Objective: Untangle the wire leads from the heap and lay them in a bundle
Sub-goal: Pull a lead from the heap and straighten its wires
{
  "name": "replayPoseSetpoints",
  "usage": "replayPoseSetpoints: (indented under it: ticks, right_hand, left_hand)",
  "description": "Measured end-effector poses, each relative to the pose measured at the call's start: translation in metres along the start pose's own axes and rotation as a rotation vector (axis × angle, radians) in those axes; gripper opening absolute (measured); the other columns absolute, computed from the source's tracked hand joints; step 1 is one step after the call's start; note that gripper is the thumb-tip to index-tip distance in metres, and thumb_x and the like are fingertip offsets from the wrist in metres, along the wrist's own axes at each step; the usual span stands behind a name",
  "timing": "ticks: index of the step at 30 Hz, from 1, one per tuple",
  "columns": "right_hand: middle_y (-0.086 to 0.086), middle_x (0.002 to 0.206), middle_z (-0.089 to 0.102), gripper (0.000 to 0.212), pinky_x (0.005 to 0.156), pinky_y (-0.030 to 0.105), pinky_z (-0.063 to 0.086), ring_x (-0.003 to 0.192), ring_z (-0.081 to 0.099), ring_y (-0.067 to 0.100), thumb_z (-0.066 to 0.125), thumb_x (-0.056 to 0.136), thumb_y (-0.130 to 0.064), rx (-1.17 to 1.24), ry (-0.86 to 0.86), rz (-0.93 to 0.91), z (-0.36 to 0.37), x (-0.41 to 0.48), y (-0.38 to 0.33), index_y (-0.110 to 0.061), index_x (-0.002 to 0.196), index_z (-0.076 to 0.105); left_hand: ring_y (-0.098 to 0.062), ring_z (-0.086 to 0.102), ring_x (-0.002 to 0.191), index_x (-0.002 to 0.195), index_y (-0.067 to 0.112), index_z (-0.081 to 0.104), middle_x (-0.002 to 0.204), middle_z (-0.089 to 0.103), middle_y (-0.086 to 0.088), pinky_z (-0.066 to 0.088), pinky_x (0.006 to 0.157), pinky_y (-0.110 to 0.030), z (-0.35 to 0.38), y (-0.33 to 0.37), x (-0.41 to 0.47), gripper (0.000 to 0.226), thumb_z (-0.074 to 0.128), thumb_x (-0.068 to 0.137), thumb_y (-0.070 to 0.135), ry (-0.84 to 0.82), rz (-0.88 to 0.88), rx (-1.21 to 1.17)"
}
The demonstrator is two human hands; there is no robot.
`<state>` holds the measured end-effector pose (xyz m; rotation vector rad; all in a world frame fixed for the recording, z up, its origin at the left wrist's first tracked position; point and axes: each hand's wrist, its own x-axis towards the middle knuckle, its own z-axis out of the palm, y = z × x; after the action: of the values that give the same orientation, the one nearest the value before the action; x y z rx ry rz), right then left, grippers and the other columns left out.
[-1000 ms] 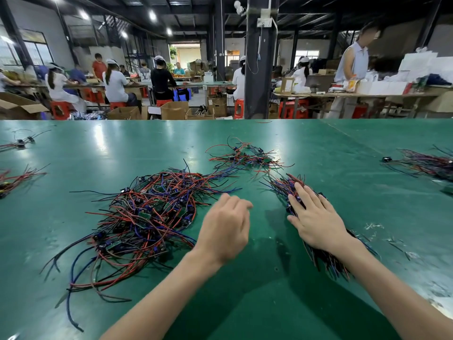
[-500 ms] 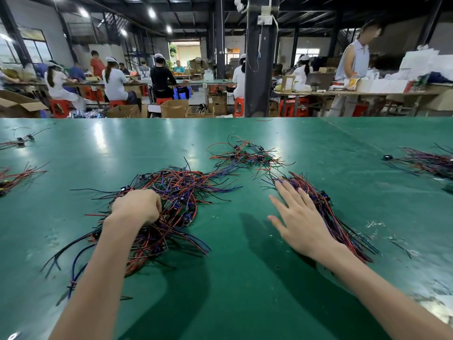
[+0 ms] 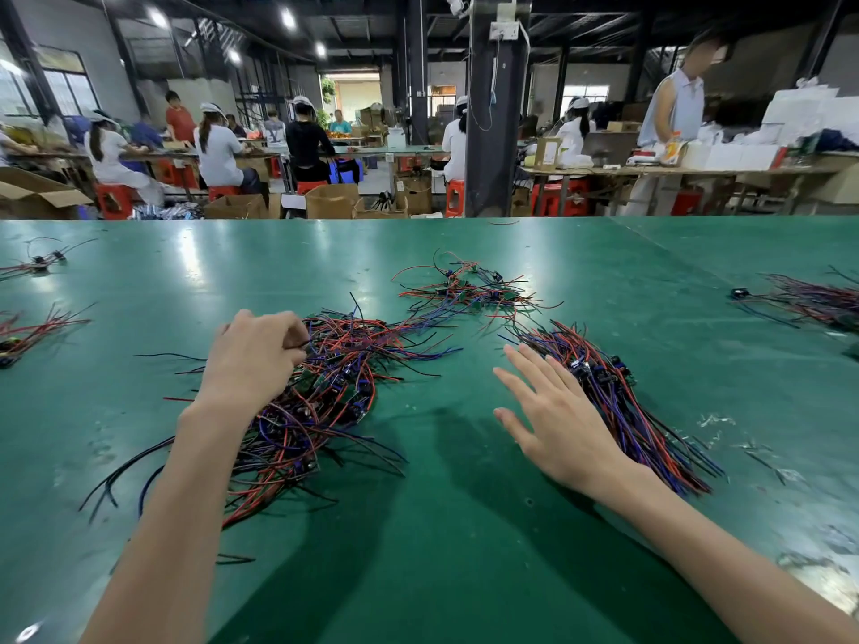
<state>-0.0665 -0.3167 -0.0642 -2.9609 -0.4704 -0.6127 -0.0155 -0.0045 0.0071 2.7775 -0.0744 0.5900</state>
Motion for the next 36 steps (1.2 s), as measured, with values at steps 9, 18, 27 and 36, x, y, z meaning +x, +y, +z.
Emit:
replayPoseSetpoints:
  ticks: [9,18,27,36]
  right_hand:
    - [-0.002,0.16,0.011,0.053,0.117,0.027,-0.005,0.147,0.0,0.01,0.039,0.099,-0.041,0.04,-0.031,0.038,0.003,0.0,0.001,-0.021,0.148,0.03]
    - [-0.003,0.16,0.009,0.053,0.118,0.028,-0.003,0.147,0.0,0.01,0.038,0.099,-0.04,0.055,-0.076,0.053,0.002,-0.001,-0.001,-0.022,0.148,0.028]
    - [-0.004,0.159,0.013,0.054,0.118,0.027,-0.002,0.147,0.003,0.01,0.041,0.098,-0.038,0.076,-0.064,0.064,0.003,-0.001,-0.002,-0.022,0.148,0.028]
    - [0.001,0.126,0.061,0.033,0.106,0.024,0.029,0.122,0.051,0.015,0.056,0.095,-0.024,0.432,0.099,0.102,0.001,-0.001,-0.009,-0.012,0.125,0.06]
  left_hand:
    - [-0.026,0.065,0.084,0.1,0.008,0.066,0.088,0.071,-0.012,0.052,0.082,-0.038,0.008,0.009,0.0,0.019,0.059,0.087,-0.004,0.174,0.025,-0.252]
    - [-0.019,0.058,0.091,0.09,0.023,0.061,0.094,0.063,0.003,0.051,0.085,-0.035,0.013,0.003,-0.002,0.022,0.071,0.081,0.041,-0.279,-0.049,-0.018]
    - [-0.028,0.06,0.09,0.1,0.01,0.063,0.103,0.061,-0.009,0.05,0.086,-0.042,0.015,0.014,-0.001,0.012,0.063,0.089,0.014,0.101,-0.005,-0.154]
    - [-0.014,0.053,0.066,0.106,-0.002,0.059,0.102,0.049,-0.014,0.047,0.064,-0.019,0.012,0.064,-0.017,0.016,0.057,0.093,0.007,0.645,0.298,-0.483]
